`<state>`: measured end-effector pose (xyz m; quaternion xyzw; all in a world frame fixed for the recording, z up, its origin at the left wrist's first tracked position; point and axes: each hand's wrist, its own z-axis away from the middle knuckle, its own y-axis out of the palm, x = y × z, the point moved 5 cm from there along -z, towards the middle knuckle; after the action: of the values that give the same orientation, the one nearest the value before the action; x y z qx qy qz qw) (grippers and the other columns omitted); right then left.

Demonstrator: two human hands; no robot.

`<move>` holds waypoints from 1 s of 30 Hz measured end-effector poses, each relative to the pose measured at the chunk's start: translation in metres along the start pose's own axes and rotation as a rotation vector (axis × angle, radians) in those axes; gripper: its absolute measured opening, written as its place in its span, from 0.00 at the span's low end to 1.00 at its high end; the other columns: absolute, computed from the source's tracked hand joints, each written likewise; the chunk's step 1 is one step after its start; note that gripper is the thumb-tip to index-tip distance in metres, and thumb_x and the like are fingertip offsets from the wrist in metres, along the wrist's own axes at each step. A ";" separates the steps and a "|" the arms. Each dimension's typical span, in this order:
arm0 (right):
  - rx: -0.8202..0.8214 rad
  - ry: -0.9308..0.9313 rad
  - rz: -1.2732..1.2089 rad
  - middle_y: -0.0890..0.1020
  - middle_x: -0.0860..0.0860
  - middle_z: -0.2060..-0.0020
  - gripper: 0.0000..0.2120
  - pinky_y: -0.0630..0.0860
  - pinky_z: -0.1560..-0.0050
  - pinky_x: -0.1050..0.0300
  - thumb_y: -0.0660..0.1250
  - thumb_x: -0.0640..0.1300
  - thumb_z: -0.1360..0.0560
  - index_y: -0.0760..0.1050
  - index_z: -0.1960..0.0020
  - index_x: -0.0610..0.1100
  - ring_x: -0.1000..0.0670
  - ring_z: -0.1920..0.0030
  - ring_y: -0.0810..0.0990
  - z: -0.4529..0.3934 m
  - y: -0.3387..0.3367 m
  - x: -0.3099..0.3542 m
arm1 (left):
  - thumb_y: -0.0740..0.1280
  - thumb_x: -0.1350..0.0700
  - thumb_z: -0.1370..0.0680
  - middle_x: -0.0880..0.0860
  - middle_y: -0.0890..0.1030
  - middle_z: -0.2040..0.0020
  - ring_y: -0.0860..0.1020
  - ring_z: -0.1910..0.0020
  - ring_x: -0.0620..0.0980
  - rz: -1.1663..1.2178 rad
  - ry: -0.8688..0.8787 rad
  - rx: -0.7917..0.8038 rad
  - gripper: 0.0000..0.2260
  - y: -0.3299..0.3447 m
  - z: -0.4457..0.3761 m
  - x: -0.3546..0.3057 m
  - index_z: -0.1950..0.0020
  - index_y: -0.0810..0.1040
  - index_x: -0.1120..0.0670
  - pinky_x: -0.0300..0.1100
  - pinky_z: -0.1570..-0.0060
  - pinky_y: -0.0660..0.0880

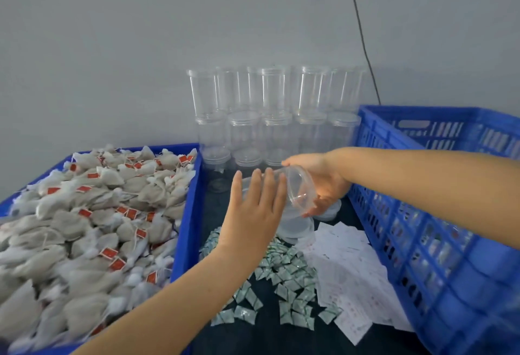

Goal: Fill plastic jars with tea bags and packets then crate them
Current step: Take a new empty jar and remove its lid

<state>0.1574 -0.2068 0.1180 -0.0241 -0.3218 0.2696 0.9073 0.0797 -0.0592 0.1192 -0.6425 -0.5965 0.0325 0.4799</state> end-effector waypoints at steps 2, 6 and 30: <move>0.126 0.026 -0.004 0.80 0.47 0.48 0.34 0.74 0.56 0.65 0.56 0.68 0.23 0.77 0.38 0.41 0.44 0.44 0.77 -0.009 0.013 -0.007 | 0.76 0.47 0.37 0.55 0.79 0.39 0.79 0.41 0.55 -0.063 0.080 -0.031 0.33 0.004 0.004 -0.006 0.33 0.75 0.53 0.55 0.42 0.75; 0.318 0.037 -0.120 0.80 0.47 0.57 0.27 0.74 0.76 0.65 0.55 0.64 0.21 0.77 0.46 0.41 0.45 0.61 0.81 -0.030 0.039 -0.028 | 0.76 0.45 0.36 0.54 0.83 0.46 0.82 0.48 0.54 -0.127 0.214 -0.066 0.27 0.018 0.008 -0.014 0.38 0.80 0.50 0.50 0.51 0.79; -0.276 -0.785 0.320 0.79 0.63 0.51 0.12 0.73 0.48 0.57 0.60 0.61 0.23 0.74 0.43 0.59 0.60 0.51 0.77 -0.014 0.028 0.004 | 0.77 0.46 0.38 0.50 0.75 0.40 0.79 0.45 0.46 1.673 -0.332 0.710 0.39 0.086 0.005 0.021 0.35 0.57 0.45 0.40 0.46 0.77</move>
<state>0.1552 -0.1793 0.1034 -0.0903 -0.6671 0.3497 0.6516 0.1460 -0.0247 0.0708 -0.6664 0.0457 0.6414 0.3773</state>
